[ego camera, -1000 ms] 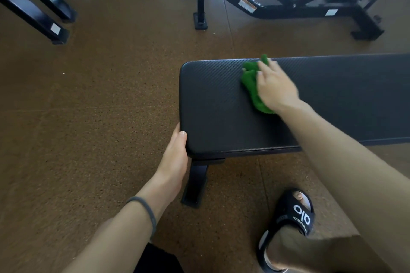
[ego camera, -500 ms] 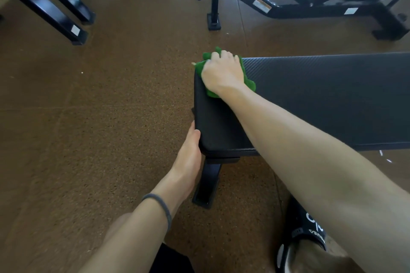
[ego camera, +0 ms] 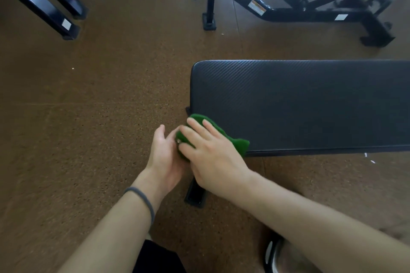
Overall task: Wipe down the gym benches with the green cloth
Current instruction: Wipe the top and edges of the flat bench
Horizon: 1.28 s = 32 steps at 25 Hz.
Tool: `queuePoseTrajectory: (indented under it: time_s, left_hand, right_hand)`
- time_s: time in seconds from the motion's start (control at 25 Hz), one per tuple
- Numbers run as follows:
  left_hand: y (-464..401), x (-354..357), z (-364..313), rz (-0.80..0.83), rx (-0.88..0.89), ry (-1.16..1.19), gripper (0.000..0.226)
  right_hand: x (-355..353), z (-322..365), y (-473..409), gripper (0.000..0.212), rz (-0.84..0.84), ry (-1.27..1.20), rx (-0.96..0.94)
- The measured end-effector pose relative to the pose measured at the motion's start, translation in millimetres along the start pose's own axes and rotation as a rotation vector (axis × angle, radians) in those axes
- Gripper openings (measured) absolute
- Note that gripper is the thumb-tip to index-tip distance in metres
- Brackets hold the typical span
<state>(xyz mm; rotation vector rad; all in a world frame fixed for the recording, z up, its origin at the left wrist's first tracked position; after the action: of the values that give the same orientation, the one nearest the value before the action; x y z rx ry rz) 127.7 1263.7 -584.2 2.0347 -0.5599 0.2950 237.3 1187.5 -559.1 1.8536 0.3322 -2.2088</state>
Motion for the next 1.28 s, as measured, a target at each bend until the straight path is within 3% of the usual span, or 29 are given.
queuePoseTrajectory:
  time_s: [0.24, 0.4, 0.48, 0.56, 0.68, 0.88, 1.04, 1.2, 1.28]
  left_hand:
    - [-2.0, 3.0, 10.4, -0.018, 0.032, 0.06, 0.069]
    - [-1.8, 22.4, 6.5, -0.157, 0.1, 0.117, 0.064]
    - [1.0, 39.0, 2.8, -0.303, 0.132, 0.094, 0.058]
    - [-1.6, 54.8, -1.9, -0.432, 0.13, 0.039, 0.055]
    - [-18.6, 65.3, -4.2, -0.531, 0.105, -0.121, 0.073]
    - [-21.0, 76.5, -2.3, -0.648, 0.165, -0.28, 0.044]
    - [-17.4, 79.5, -9.3, -0.689, 0.097, -0.379, 0.035]
    - [6.9, 100.4, -46.8, -0.731, -0.057, -0.58, 0.053]
    - [31.6, 127.8, -78.4, -0.719, -0.031, -0.658, 0.061]
  right_hand:
    - [1.6, -33.0, -25.5, 0.035, 0.036, -0.026, -0.087]
    - [-3.3, -48.8, -41.4, 0.036, 0.041, -0.127, -0.111]
    - [-9.0, -71.2, -66.7, 0.036, 0.039, -0.166, -0.084]
    - [-14.0, -98.3, -96.2, 0.035, 0.02, -0.187, -0.037]
    - [-18.0, -137.5, -127.2, 0.033, -0.037, -0.224, 0.037]
    - [-29.9, -186.6, -135.1, 0.043, 0.022, -0.278, 0.188]
    - [-34.3, -220.0, -101.1, 0.032, -0.019, -0.285, 0.407]
    - [-53.8, -229.6, -56.5, 0.033, -0.012, -0.214, 0.486]
    - [-87.0, -230.1, -45.4, 0.031, 0.061, -0.372, 0.564]
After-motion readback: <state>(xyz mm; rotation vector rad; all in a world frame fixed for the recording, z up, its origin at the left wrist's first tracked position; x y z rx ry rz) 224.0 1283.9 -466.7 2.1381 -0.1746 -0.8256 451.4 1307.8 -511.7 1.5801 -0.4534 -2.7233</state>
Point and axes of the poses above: each hand's wrist, its own y-axis away from the middle knuckle, its own x-axis out of the palm, z = x × y, the point moved 1 cm from there along -y, towards the middle knuckle, and after that the axes turned 11 degrees about -x, right-handed, at the moved point
